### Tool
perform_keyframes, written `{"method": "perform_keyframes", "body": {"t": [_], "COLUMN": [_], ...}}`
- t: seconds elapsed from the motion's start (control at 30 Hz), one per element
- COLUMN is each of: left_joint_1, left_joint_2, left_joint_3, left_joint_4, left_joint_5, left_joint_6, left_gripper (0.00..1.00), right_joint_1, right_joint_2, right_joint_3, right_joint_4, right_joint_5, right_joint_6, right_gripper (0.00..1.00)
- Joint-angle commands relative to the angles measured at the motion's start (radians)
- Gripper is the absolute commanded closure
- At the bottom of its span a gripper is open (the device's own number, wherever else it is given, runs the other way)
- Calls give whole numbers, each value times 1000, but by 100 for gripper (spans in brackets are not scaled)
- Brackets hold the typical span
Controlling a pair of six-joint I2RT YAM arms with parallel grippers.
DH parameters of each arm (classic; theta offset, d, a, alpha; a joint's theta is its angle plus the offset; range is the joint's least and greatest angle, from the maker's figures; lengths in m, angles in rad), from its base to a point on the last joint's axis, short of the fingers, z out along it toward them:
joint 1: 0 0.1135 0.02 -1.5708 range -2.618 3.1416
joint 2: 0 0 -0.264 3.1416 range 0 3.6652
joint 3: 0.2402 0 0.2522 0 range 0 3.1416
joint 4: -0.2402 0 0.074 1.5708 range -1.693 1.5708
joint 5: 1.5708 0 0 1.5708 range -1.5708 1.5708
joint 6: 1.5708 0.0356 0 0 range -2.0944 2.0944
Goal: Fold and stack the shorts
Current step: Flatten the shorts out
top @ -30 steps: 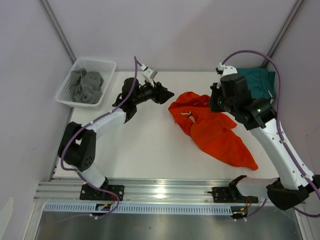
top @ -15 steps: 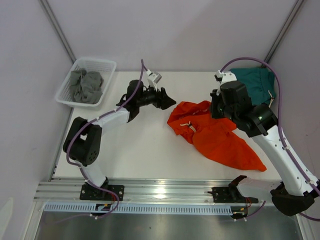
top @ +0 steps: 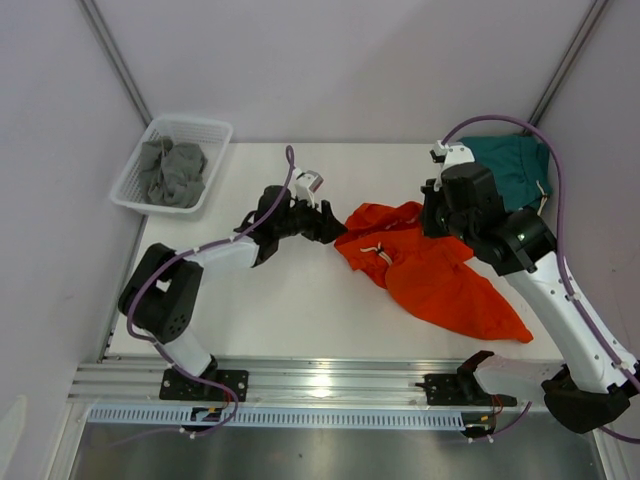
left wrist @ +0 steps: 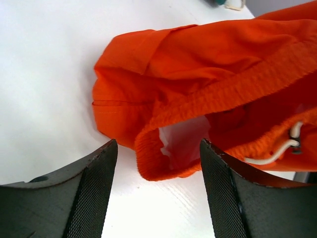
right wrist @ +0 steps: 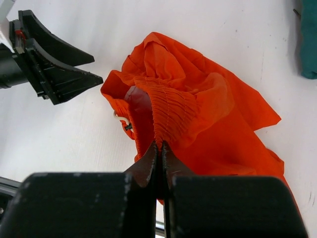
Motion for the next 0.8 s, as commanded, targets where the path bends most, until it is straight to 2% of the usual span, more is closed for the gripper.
{"method": "perform_keyframes", "body": {"t": [0.0,0.17,0.27,0.33,0.53,0.57,0.63,0.67,0.73,0.77], "left_joint_1": [-4,-4,-4,-4,-7,-7,-9,-10,-10,-12], "left_joint_2": [42,138,165,184,194,189,191,204,223,235], "left_joint_3": [42,119,113,113,61,53,36,39,62,65], "left_joint_4": [6,-28,-8,-10,56,64,73,73,75,82], "left_joint_5": [-68,-47,-42,-30,13,18,44,59,97,131], "left_joint_6": [-15,-24,-41,-47,-84,-90,-107,-114,-128,-131], "left_gripper": [31,34,34,42,47,57,66,77,87,100], "right_joint_1": [5,11,12,11,9,8,6,6,3,-2], "right_joint_2": [-41,-52,-56,-61,-65,-61,-58,-61,-70,-73], "right_joint_3": [10,12,9,6,9,9,9,7,1,-2], "right_joint_4": [36,24,16,16,23,24,29,35,44,47], "right_joint_5": [3,8,15,24,44,44,43,43,37,32], "right_joint_6": [-15,-17,-18,-17,-11,-9,-6,0,3,6], "right_gripper": [100,100,100,100,100,100,100,100,100,100]}}
